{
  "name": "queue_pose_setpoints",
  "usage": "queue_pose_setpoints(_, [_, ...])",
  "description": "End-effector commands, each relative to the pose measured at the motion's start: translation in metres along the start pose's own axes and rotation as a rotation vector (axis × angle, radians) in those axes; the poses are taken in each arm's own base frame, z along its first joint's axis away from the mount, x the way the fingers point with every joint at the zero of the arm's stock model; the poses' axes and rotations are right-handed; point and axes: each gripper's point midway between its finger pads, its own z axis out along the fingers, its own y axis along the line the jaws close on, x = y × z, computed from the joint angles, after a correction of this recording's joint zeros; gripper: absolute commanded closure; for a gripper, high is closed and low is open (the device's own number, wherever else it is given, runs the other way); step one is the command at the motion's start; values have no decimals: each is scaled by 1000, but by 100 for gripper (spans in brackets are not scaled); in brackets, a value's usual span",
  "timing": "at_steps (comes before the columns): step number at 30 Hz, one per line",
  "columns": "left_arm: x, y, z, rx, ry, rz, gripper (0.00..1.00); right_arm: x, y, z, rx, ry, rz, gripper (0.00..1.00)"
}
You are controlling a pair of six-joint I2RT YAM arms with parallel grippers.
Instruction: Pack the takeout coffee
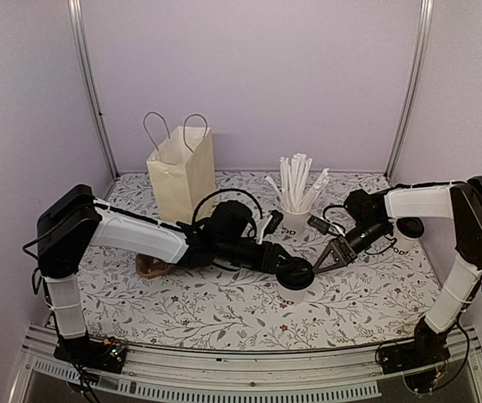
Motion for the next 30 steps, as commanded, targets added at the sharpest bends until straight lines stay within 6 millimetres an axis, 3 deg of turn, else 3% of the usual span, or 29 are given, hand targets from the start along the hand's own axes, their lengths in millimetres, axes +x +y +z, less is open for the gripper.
queue_pose_setpoints(1, [51,35,12,-85,140,-55,53,-1,6,7,-73,6,14,43])
queue_pose_setpoints(5, [54,36,12,-86,149,-59,54,4,4,13,-65,29,6,43])
queue_pose_setpoints(8, [55,38,12,-87,152,-60,55,10,-9,15,-5,49,29,44])
queue_pose_setpoints(11, [59,40,12,-89,157,-66,56,25,-35,21,92,103,98,46])
queue_pose_setpoints(15, [66,46,11,-97,164,-79,57,59,-92,21,337,234,213,54])
queue_pose_setpoints(17, [68,49,9,-102,165,-82,57,70,-104,21,382,269,240,56])
queue_pose_setpoints(20, [69,52,8,-110,160,-81,57,70,-108,15,434,277,223,57])
queue_pose_setpoints(23, [71,53,9,-109,162,-77,57,59,-94,13,396,238,187,55])
queue_pose_setpoints(26, [72,56,10,-113,159,-78,57,28,-31,16,130,120,71,47])
queue_pose_setpoints(30, [74,57,10,-111,161,-83,58,18,0,17,89,97,-60,41])
